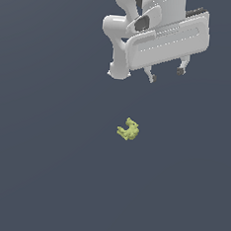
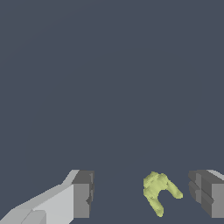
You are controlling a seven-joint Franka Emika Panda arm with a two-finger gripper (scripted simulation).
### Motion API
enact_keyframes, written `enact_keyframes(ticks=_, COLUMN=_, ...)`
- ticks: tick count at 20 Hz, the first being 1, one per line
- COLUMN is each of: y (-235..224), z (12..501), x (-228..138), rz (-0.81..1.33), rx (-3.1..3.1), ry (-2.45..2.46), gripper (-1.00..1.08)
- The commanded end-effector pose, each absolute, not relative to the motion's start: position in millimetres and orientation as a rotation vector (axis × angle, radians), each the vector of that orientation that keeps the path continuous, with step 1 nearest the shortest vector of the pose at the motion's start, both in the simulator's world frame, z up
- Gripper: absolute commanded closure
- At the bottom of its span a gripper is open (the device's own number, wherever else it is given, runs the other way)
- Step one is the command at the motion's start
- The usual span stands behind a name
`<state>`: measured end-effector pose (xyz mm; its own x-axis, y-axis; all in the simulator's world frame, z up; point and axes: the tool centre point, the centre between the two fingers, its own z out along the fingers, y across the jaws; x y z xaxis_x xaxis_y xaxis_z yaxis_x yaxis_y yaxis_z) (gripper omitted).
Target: Pick up the object and move it to a goal position.
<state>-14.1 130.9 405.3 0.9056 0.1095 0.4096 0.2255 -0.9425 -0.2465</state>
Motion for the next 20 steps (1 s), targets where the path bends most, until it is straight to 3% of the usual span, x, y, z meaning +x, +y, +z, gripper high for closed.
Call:
enact_keyframes(ticks=1, y=147.1, z=427.6, x=-23.1, rz=-0.638, rx=-2.755, ry=-0.307, gripper=-0.60)
enact_keyframes(ticks=11, y=212.3, z=479.5, x=-62.1, rz=-0.854, rx=-2.710, ry=-0.543, gripper=-0.60)
enact_keyframes(ticks=20, y=265.7, z=471.1, x=-90.8, rz=-0.980, rx=-2.732, ry=-0.763, gripper=-0.60)
